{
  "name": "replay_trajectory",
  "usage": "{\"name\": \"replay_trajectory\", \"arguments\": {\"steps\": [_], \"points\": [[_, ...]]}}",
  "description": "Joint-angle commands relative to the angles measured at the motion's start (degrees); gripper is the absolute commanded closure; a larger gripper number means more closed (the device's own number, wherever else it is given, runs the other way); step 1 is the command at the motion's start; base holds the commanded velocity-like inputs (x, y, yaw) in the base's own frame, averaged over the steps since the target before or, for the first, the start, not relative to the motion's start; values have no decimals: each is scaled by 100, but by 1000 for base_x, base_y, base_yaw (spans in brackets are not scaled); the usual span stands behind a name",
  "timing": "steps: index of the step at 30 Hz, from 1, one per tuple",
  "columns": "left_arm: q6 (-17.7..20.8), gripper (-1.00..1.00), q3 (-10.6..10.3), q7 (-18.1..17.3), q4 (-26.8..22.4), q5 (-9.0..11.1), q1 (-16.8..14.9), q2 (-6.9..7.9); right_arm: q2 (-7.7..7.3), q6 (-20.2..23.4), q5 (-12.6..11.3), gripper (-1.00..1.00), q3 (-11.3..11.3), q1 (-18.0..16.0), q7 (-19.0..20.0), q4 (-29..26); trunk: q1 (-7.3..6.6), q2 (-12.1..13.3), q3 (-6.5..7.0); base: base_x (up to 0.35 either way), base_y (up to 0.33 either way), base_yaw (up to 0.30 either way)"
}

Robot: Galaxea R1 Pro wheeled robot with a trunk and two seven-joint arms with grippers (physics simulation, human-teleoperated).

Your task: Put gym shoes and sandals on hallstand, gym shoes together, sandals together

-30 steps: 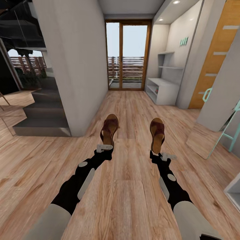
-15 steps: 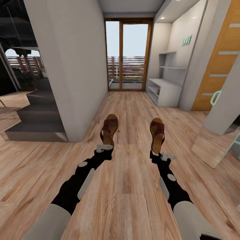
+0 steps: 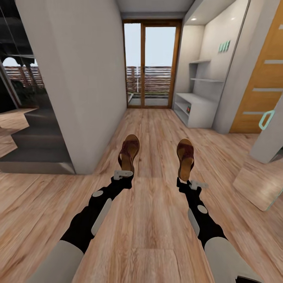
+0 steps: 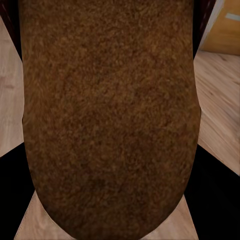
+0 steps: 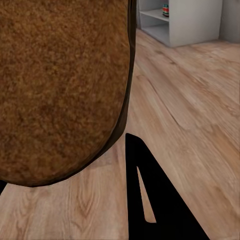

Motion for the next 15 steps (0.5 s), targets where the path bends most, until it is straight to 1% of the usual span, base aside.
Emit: {"name": "replay_trajectory", "arguments": {"steps": [1, 15], "points": [[34, 100, 4, -9, -6, 46, -2, 1, 6, -17, 22, 100, -21, -4, 4, 1, 2, -2, -5, 348, 0, 0], [34, 100, 4, -9, -6, 46, -2, 3, 8, -18, 22, 100, -21, -4, 4, 1, 2, -2, -5, 348, 0, 0]]}}
